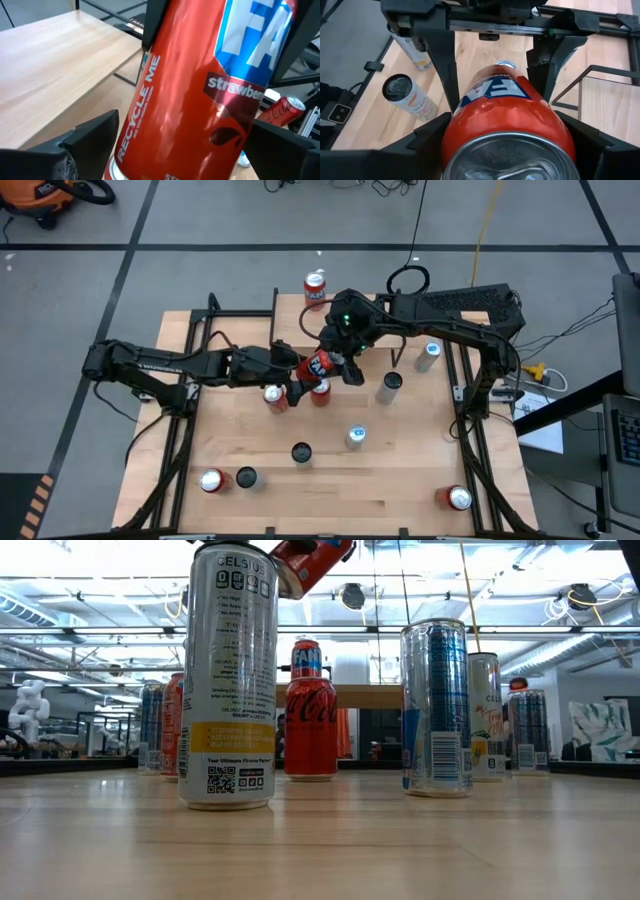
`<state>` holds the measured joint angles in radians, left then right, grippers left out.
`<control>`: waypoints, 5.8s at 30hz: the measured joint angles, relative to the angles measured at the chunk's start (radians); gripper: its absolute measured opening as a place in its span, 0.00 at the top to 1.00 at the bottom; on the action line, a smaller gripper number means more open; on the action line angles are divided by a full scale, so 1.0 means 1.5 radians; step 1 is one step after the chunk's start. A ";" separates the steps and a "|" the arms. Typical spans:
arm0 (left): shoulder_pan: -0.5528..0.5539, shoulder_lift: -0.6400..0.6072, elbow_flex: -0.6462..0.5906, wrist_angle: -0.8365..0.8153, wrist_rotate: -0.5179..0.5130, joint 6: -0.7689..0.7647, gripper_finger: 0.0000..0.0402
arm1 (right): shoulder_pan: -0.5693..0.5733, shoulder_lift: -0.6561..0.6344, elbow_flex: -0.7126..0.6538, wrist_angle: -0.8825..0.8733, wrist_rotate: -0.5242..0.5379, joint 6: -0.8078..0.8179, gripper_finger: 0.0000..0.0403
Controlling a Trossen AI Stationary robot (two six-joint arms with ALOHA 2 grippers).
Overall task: Place canned beverage on shelf
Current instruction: Put the bottom red soda can on the shelf aligned with the other red soda can
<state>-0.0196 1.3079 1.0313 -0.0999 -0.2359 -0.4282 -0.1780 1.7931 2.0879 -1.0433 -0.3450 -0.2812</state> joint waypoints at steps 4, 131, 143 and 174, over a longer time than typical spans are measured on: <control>0.000 0.000 0.000 0.001 0.003 0.018 0.10 | 0.000 0.000 0.000 -0.001 -0.001 -0.011 0.31; -0.019 -0.004 0.001 0.484 -0.318 0.270 0.01 | -0.104 -0.192 -0.329 0.790 0.073 0.544 0.32; -0.033 -0.102 0.000 0.196 -0.369 -0.042 0.01 | -0.179 -0.193 -0.329 0.770 -0.057 0.492 0.32; 0.161 -0.281 0.000 -0.179 -0.008 -0.103 0.01 | -0.203 -0.004 0.027 0.403 -0.123 0.301 0.32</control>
<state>0.2224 0.8871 1.0313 -0.3677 -0.2483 -0.5826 -0.4824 1.7871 2.1281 -0.4385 -0.5297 0.1695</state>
